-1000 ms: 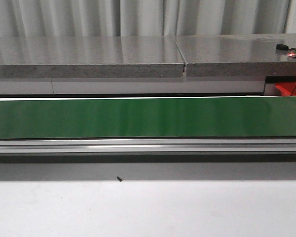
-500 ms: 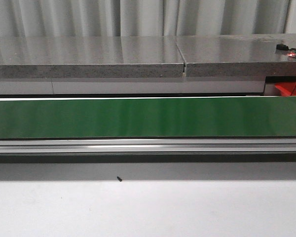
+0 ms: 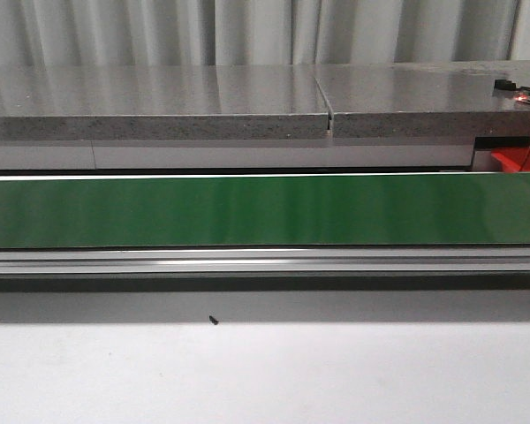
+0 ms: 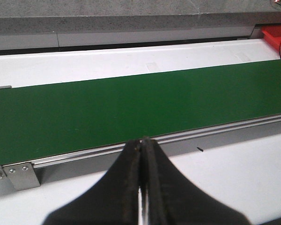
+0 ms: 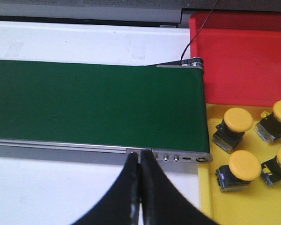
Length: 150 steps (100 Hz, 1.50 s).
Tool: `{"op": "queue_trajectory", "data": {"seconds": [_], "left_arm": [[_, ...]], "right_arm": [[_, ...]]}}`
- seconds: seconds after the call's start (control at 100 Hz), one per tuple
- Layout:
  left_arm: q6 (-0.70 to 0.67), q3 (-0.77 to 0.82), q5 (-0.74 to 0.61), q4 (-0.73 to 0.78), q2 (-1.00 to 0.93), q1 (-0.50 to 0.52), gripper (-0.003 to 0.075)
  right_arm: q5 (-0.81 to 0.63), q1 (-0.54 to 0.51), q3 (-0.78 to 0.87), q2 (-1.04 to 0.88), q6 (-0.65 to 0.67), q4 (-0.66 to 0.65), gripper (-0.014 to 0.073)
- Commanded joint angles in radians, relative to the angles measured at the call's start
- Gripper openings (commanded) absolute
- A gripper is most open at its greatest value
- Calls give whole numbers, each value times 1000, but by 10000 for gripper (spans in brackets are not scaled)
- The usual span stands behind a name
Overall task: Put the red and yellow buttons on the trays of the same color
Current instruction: 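Raise the right gripper away from the yellow tray, then move the left gripper over the red buttons beside the belt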
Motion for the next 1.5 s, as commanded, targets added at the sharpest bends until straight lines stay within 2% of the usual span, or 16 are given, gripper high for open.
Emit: {"op": "queue_trajectory", "data": {"seconds": [0.0, 0.28, 0.48, 1.49], "left_arm": [[-7, -27, -69, -23, 7, -8, -19], [-7, -27, -69, -23, 7, -8, -19], [-7, -27, -69, -23, 7, -8, -19], [-7, -27, -71, -23, 7, -8, -19]], "right_arm": [[-45, 0, 8, -32, -7, -20, -67], [-26, 0, 143, -205, -43, -12, -67], [-39, 0, 172, -269, -43, -23, -67], [-41, 0, 172, -272, -41, -13, -67]]}}
